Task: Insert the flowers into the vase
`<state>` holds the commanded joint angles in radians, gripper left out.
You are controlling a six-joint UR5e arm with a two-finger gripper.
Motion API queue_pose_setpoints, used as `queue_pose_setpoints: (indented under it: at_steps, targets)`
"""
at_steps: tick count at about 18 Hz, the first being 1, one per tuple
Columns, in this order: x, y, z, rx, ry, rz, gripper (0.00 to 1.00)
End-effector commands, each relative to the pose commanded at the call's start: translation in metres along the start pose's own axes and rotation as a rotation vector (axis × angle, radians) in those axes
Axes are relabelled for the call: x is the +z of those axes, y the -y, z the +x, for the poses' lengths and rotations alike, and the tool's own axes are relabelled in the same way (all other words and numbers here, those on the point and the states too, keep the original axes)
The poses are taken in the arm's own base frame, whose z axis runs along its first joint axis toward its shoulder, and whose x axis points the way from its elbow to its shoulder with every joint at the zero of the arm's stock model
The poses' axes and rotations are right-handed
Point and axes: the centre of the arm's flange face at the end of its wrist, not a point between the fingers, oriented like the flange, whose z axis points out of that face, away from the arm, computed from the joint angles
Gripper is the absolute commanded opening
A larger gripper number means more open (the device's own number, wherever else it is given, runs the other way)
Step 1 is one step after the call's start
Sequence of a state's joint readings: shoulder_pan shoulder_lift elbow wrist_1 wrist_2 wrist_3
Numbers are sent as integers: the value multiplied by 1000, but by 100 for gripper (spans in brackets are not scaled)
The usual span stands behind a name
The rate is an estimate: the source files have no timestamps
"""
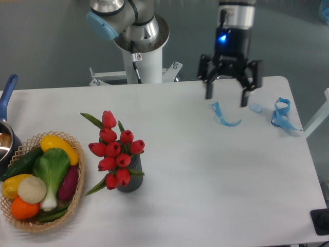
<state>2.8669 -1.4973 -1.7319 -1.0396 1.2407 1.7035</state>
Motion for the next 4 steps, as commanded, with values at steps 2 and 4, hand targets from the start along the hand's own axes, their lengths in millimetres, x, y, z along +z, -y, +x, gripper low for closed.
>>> queue_pose_setpoints:
  at_steps: [2, 4]
  targets:
    - [-6, -12, 5, 96, -27, -29, 100]
    - [-9, -26, 11, 128, -31, -39, 100]
